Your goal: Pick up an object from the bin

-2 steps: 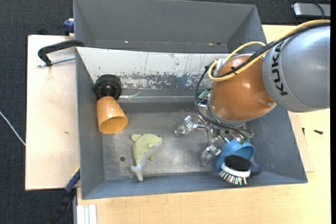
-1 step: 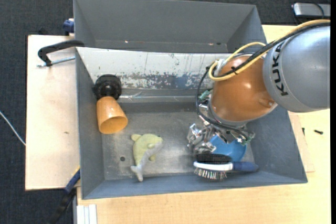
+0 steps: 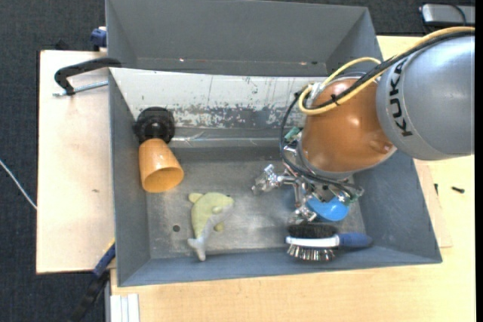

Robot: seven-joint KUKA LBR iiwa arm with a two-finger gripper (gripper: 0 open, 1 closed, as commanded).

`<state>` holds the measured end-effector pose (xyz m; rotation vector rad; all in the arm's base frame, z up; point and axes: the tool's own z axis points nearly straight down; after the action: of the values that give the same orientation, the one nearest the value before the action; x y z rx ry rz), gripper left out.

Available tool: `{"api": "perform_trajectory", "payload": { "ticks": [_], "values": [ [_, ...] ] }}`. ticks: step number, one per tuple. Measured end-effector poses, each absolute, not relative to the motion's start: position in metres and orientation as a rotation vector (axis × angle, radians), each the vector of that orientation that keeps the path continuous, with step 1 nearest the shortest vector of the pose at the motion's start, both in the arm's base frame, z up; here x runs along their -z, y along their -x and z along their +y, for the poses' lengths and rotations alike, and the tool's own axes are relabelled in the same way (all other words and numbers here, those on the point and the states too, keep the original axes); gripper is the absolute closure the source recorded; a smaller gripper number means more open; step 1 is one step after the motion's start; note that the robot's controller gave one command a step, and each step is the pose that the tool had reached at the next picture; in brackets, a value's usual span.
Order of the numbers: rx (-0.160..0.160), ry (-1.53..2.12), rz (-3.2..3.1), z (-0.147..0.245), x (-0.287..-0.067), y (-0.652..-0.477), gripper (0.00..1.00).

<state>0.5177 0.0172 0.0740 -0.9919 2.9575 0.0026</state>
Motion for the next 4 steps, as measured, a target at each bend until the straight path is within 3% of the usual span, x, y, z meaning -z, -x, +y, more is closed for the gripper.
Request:
{"api": "perform_trajectory", "payload": {
  "ticks": [1,2,3,4],
  "values": [
    [0.005,1.396,2.803,-0.068,-0.072,-0.547,0.00],
    [0.006,1.430,2.782,-0.022,-0.175,-0.543,0.00],
    [0.000,1.255,2.866,0.007,-0.186,-0.601,0.00],
    [-0.001,1.579,2.721,-0.095,-0.119,-0.582,0.00]
  ]
}}
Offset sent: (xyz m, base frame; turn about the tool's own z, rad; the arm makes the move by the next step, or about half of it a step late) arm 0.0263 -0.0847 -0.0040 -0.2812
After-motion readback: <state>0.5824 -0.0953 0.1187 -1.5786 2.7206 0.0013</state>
